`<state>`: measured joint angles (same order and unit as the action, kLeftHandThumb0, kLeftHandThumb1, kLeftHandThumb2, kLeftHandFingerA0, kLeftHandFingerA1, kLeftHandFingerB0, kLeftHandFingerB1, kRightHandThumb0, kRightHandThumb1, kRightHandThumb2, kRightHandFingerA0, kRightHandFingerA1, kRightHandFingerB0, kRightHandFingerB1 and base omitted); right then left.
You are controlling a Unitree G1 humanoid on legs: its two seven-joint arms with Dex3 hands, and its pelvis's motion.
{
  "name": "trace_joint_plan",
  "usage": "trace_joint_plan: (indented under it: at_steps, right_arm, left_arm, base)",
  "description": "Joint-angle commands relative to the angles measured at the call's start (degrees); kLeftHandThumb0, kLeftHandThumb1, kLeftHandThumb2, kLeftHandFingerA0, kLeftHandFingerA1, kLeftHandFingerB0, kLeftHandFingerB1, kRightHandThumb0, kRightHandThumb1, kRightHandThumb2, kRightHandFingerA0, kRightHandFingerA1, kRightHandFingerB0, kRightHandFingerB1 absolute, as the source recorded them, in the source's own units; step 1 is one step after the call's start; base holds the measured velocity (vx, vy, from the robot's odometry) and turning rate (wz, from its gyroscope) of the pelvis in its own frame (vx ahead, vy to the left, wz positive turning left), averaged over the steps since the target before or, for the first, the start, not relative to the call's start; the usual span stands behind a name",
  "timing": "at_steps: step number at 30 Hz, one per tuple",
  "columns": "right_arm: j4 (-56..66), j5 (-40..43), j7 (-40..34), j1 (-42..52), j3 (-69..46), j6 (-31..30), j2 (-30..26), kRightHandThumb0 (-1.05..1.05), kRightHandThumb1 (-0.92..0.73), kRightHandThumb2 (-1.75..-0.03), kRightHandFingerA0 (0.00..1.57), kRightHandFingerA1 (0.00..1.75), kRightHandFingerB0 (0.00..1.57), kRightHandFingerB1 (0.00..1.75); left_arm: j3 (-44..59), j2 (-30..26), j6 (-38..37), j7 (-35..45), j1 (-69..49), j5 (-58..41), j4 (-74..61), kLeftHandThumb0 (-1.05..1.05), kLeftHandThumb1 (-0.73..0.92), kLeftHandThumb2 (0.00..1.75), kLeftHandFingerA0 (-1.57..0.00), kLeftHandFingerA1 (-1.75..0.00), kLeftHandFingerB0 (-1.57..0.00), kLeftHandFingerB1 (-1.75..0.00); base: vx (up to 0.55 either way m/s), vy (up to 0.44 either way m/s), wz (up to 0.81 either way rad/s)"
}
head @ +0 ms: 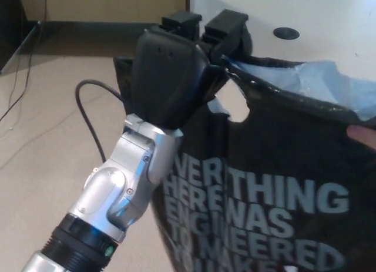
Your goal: A person is holding a plastic bag and the robot extends its left hand to grab the bag by hooking its thumb into the holes at the top and brings its hand down by its side. Then it extends its arm again to hand the plastic bag back to the person.
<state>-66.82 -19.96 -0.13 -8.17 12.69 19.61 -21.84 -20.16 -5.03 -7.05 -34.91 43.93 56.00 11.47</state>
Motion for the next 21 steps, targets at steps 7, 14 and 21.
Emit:
trace_joint_plan:
  at_steps: [7,14,21]
  right_arm:
    - [-0.86,-0.62,0.38,0.73,0.82,-0.99,-0.72,-0.39,-0.67,-0.62,0.65,0.47,0.56,0.40]
    - [-0.95,-0.33,0.27,0.77,0.59,-1.19,-0.35,-0.39,-0.66,-0.62,0.65,0.47,0.58,0.41]
    - [-1.00,-0.53,0.02,1.94,0.82,-0.38,0.01,-0.36,-0.70,-0.61,0.68,0.47,0.61,0.41]
  left_arm:
    - [0.74,-0.96,-2.26,-4.10,-2.51,-2.25,0.24,-0.16,0.73,0.68,-0.91,-1.75,-0.63,-1.51]
    - [2.30,-3.27,-3.34,-3.92,-5.42,-3.23,-1.31,-0.17,0.61,0.93,-1.25,-1.43,-0.79,-1.17]
    - [5.12,-6.58,-3.47,-1.60,-10.55,-4.80,-5.51,-0.21,0.57,0.90,-1.20,-1.42,-0.83,-1.22]
  base:
    - [0.00,0.000,0.00]
    - [0.00,0.000,0.00]
    - [0.00,0.000,0.00]
